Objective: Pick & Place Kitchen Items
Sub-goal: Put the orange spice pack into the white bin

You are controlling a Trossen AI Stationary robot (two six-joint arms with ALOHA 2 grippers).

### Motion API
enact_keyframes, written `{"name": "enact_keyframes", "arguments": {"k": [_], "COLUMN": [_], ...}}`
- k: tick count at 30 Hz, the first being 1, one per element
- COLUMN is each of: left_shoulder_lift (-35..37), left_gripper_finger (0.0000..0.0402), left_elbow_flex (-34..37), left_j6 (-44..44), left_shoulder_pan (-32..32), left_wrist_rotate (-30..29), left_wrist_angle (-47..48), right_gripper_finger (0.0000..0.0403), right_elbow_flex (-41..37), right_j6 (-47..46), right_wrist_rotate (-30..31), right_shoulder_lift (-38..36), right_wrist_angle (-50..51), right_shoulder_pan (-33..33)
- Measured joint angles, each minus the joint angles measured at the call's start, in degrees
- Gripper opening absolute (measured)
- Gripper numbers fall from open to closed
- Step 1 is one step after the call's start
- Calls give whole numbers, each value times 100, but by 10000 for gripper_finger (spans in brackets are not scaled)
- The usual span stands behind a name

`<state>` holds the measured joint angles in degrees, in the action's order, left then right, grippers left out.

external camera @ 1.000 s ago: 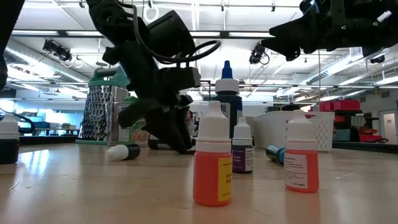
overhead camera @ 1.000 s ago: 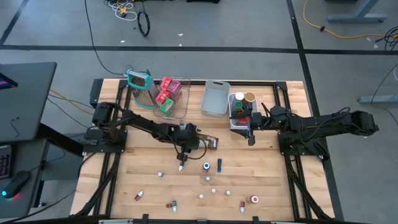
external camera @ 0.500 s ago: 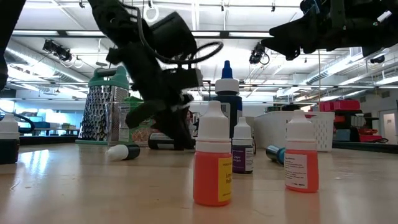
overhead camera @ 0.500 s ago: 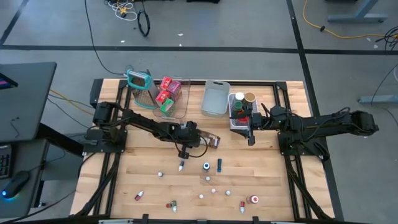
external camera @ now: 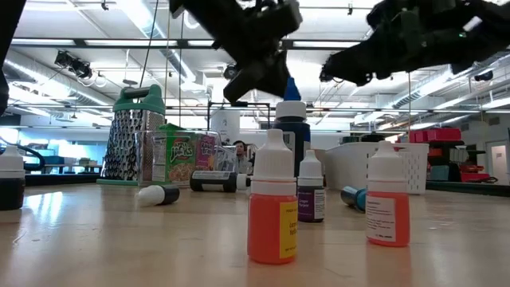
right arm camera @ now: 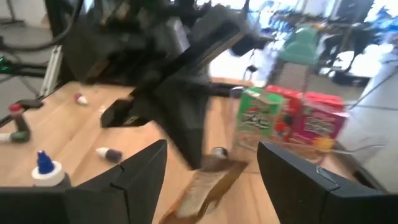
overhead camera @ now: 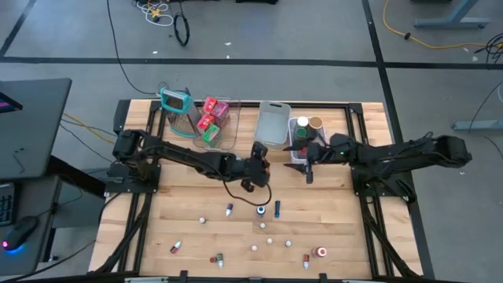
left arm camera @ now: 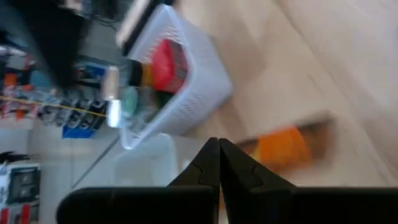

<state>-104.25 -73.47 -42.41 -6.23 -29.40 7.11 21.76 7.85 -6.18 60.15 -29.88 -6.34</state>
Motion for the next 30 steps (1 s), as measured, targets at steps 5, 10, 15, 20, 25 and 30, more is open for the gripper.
{"name": "enact_keyframes", "arguments": {"k": [5, 10, 15, 20, 25, 30], "left_shoulder_lift": [0, 0, 0, 310, 1051, 1768], "left_gripper_finger": [1, 1, 11, 6, 7, 13], "left_elbow_flex": [-104, -105, -103, -104, -102, -100], "left_j6": [-41, 332, 857, 879, 1230, 1976], "left_shoulder_pan": [135, 185, 127, -133, -288, -280], "left_wrist_rotate": [-25, -106, -828, -2249, -2344, -2345], "left_wrist_angle": [7, 272, 503, 665, 1048, 1604], "right_gripper_finger": [261, 261, 261, 261, 261, 254], "right_elbow_flex": [558, 1113, 1362, 1437, 1439, 1564], "right_j6": [-228, -703, -437, -286, -285, -225], "right_wrist_rotate": [50, 273, 211, 98, -288, -377], "right_shoulder_lift": [708, 1382, 1896, 2250, 2731, 3190], "right_wrist_angle": [267, 1140, 1275, 1065, 266, -9], "right_shoulder_pan": [101, 72, 82, 73, 56, 2]}}
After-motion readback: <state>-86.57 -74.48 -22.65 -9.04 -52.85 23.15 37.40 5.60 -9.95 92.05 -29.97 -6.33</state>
